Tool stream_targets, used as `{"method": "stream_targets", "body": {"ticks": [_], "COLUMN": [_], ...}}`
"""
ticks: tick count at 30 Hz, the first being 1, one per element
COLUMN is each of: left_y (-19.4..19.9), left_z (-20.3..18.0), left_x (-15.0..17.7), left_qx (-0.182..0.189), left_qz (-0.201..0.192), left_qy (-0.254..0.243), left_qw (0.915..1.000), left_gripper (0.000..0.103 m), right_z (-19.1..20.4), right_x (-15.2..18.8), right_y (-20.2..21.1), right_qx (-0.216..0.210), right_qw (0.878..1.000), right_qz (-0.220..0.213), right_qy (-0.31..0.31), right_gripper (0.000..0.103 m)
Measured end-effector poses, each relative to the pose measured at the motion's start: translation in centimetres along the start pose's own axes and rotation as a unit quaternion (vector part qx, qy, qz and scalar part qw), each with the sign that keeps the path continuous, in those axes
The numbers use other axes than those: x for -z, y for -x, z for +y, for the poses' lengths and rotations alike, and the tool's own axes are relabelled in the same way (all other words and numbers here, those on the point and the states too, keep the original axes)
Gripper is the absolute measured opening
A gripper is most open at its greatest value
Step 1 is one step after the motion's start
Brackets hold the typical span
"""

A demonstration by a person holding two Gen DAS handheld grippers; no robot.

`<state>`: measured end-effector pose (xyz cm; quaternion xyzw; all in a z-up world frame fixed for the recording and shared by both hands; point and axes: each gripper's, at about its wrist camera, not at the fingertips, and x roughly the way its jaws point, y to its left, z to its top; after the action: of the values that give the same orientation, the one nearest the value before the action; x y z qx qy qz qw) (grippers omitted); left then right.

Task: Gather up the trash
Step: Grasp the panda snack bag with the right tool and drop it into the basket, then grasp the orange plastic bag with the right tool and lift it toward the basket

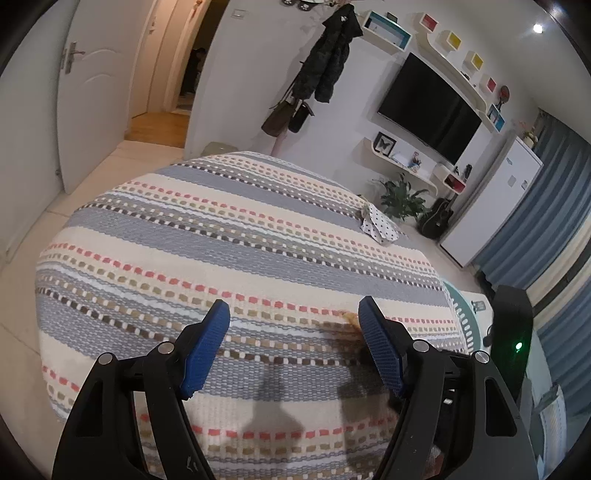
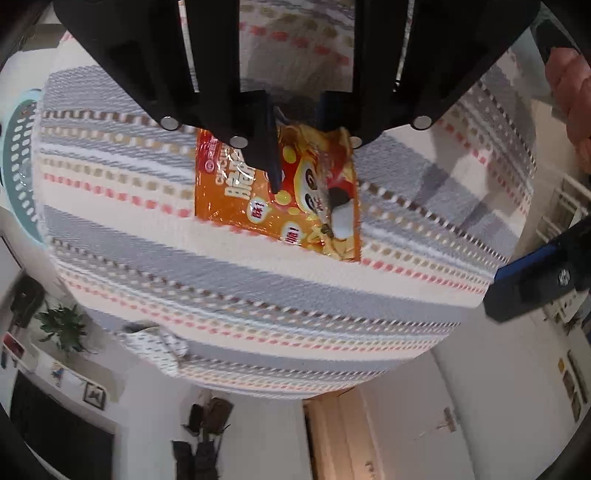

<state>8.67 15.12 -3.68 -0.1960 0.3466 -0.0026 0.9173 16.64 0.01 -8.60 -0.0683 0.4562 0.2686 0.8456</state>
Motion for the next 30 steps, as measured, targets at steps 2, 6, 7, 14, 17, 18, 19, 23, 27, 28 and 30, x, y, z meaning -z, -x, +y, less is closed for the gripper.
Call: {"method": "stream_targets", "body": {"ticks": [2, 6, 7, 14, 17, 18, 19, 23, 27, 28, 30], "left_y": [0.0, -0.3, -0.4, -1.2, -2.0, -2.4, -2.8, -4.5, -6.5, -7.0, -8.0], "left_z": [-0.6, -1.9, -2.2, -6.0, -7.9, -8.5, -9.4, -11.9, -14.2, -14.7, -15.3], "left_x": [0.1, 0.0, -0.1, -0.3, -0.3, -0.3, -0.3, -0.3, -0.2, -0.1, 0.1], "left_qx": [0.002, 0.01, 0.013, 0.026, 0.026, 0.026, 0.03, 0.041, 0.049, 0.051, 0.055], "left_qz": [0.0, -0.003, -0.004, -0.012, -0.007, -0.006, -0.004, 0.003, 0.013, 0.017, 0.026], "left_qy": [-0.004, -0.015, -0.018, -0.058, -0.084, -0.092, -0.101, -0.122, -0.141, -0.142, -0.142], "left_qw": [1.0, 0.9998, 0.9997, 0.9979, 0.9961, 0.9954, 0.9945, 0.9916, 0.9888, 0.9884, 0.988], "left_gripper": [0.07, 0.07, 0.07, 0.071, 0.071, 0.071, 0.071, 0.071, 0.071, 0.071, 0.071], "right_z": [-0.9, -2.4, -2.7, -8.1, -11.6, -12.5, -14.1, -18.9, -23.2, -23.8, -24.0], "right_x": [-0.1, -0.9, -1.0, -1.8, -1.5, -1.4, -1.1, -0.1, 1.3, 1.6, 2.3], "right_y": [1.0, 3.6, 4.2, 7.6, 8.8, 9.0, 9.5, 10.9, 11.2, 11.1, 10.8], "right_qx": [-0.011, 0.0, 0.007, 0.033, 0.049, 0.053, 0.06, 0.081, 0.071, 0.061, 0.034], "right_qw": [1.0, 0.998, 0.998, 0.992, 0.986, 0.984, 0.981, 0.972, 0.967, 0.968, 0.972], "right_qz": [-0.013, -0.051, -0.059, -0.103, -0.117, -0.121, -0.126, -0.136, -0.13, -0.125, -0.115], "right_qy": [-0.012, -0.022, -0.024, -0.071, -0.108, -0.117, -0.133, -0.174, -0.209, -0.208, -0.201], "right_gripper": [0.011, 0.009, 0.009, 0.009, 0.009, 0.009, 0.008, 0.006, 0.006, 0.006, 0.006]}}
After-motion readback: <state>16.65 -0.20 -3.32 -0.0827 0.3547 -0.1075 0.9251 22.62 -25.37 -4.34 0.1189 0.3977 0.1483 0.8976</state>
